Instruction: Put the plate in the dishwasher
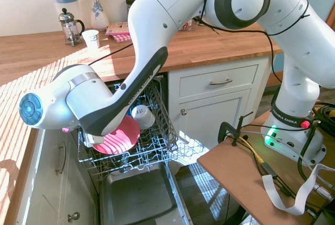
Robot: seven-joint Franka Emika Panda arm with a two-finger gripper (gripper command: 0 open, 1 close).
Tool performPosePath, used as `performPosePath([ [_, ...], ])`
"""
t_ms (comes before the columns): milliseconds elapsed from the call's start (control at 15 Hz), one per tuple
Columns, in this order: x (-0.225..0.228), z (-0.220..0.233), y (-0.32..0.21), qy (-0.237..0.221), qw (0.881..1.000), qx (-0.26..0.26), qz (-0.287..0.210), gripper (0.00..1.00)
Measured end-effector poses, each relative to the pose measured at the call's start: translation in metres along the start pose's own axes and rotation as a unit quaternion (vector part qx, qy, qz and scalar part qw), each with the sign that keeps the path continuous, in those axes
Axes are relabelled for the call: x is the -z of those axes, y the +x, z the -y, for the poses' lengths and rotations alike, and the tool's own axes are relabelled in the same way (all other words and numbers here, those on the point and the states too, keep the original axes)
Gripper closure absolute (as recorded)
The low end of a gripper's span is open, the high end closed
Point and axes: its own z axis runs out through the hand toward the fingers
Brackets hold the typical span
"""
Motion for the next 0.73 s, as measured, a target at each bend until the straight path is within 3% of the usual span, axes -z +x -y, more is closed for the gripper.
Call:
performPosePath([
  [200,-0.005,-0.009,0.004,0.012,0.995,0.009,0.103,0.0],
  [467,0.015,-0.047,0.022,0.038,0.97,0.033,0.238,0.0],
  [600,0.028,-0.116,0.066,0.057,0.957,0.025,0.284,0.0],
  [733,0.027,-0.231,0.124,0.093,0.945,-0.009,0.314,0.0],
])
